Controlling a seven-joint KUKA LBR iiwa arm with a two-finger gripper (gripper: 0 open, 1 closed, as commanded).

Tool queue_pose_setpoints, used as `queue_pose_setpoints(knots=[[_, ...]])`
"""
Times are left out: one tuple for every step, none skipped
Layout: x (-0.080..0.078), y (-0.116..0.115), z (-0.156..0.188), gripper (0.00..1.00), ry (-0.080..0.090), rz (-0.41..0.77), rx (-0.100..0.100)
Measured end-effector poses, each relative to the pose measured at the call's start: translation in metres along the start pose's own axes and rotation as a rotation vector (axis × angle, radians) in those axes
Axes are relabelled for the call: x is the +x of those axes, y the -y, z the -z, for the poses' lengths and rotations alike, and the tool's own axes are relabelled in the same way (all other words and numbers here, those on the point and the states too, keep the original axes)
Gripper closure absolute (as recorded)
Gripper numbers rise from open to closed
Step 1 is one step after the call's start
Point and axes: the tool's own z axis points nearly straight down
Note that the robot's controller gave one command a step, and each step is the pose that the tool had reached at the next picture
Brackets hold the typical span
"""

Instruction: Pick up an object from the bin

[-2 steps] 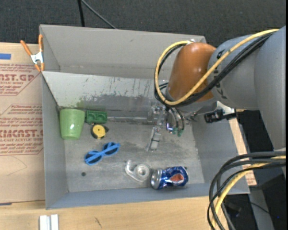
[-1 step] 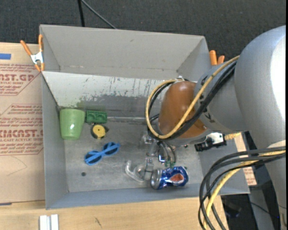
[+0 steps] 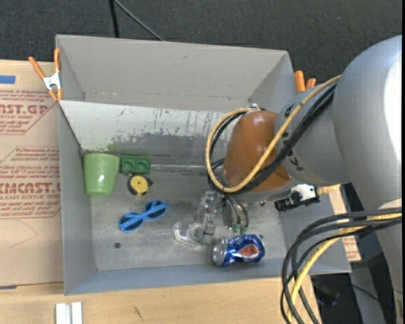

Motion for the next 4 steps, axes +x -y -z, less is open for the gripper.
queue_pose_setpoints(knots=[[0.0000,0.0000,0.0000,1.00,0.000,0.000,0.000],[0.0000,0.0000,0.0000,1.00,0.000,0.000,0.000],[0.0000,0.0000,0.0000,1.00,0.000,0.000,0.000],[0.0000,0.0000,0.0000,1.00,0.000,0.000,0.000]])
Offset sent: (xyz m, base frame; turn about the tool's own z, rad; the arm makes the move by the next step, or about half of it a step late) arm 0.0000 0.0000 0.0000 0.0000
